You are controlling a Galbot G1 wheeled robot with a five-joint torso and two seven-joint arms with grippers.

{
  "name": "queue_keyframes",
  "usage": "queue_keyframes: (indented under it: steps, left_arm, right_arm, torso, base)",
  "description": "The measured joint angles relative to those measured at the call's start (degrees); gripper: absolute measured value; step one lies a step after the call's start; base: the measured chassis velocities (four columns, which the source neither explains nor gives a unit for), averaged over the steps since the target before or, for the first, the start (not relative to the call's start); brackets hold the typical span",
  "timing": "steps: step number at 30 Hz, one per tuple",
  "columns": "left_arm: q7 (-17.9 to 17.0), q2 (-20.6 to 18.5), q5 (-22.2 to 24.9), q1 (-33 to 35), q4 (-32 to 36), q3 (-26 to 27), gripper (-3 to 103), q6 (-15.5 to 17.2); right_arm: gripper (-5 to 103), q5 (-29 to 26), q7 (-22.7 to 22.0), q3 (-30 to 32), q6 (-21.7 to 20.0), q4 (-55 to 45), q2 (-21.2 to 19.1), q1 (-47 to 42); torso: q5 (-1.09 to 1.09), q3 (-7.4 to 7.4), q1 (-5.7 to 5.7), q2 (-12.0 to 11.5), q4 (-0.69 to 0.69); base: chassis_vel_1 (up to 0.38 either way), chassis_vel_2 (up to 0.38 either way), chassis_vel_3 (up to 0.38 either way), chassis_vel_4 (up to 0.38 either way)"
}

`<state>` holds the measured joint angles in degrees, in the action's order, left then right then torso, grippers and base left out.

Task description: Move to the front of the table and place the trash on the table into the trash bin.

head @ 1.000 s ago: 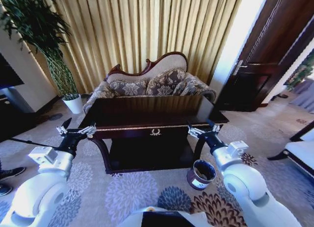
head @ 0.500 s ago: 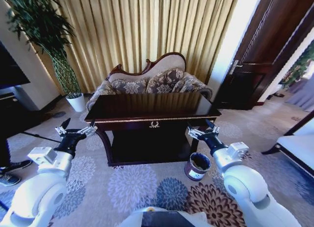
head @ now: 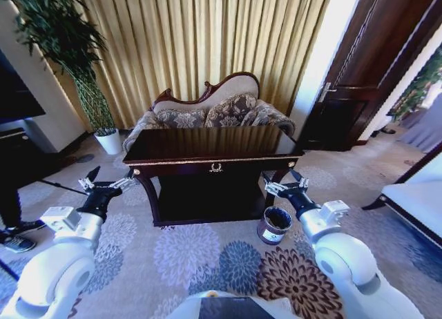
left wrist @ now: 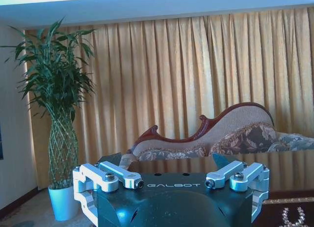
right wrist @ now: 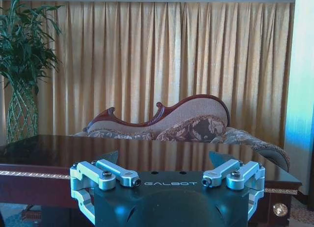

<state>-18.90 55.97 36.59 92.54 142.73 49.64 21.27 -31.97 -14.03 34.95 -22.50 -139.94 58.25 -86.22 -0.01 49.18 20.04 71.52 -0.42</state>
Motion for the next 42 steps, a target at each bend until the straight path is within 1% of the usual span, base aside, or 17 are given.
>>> queue_keyframes:
  steps: [6, 10, 19, 35, 42]
  left_arm:
    - [0.1, -0.1, 0.0, -0.2, -0.4, -0.1, 100, -0.1]
    - [0.2, -0.1, -0.1, -0.3, -0.7, -0.2, 100, -0.1]
    - [0.3, -0.1, -0.1, -0.3, -0.8, -0.2, 100, -0.2]
    - [0.3, -0.2, -0.1, -0.4, -1.0, -0.5, 100, -0.2]
    - [0.4, -0.3, -0.3, -0.5, -1.3, -1.2, 100, -1.3]
  right_arm:
    - [100, 0.0, 0.0, -0.1, 0.0, 0.2, -0.1, 0.2]
    - [100, 0.0, 0.0, -0.1, 0.0, 0.2, -0.1, 0.0]
    - [100, -0.1, 0.0, 0.0, 0.0, 0.2, 0.0, -0.1]
    - [100, -0.1, 0.0, 0.0, 0.0, 0.5, 0.3, -0.1]
    - [100, -0.1, 0.0, 0.0, 0.0, 0.7, 0.3, 0.0]
  torso:
    - [0.01, 0.00, -0.01, 0.0, -0.02]
    - [-0.02, -0.01, -0.02, 0.0, 0.00]
    - [0.01, 0.00, 0.00, 0.0, -0.01]
    - [-0.02, 0.00, -0.01, 0.0, 0.00]
    - [0.01, 0.00, -0.01, 0.0, -0.01]
  base:
    - [0.158, -0.170, -0.170, 0.145]
    - [0.184, -0.158, -0.176, 0.150]
    - [0.153, -0.152, -0.167, 0.150]
    - [0.189, -0.183, -0.191, 0.185]
    - [0.176, -0.187, -0.166, 0.178]
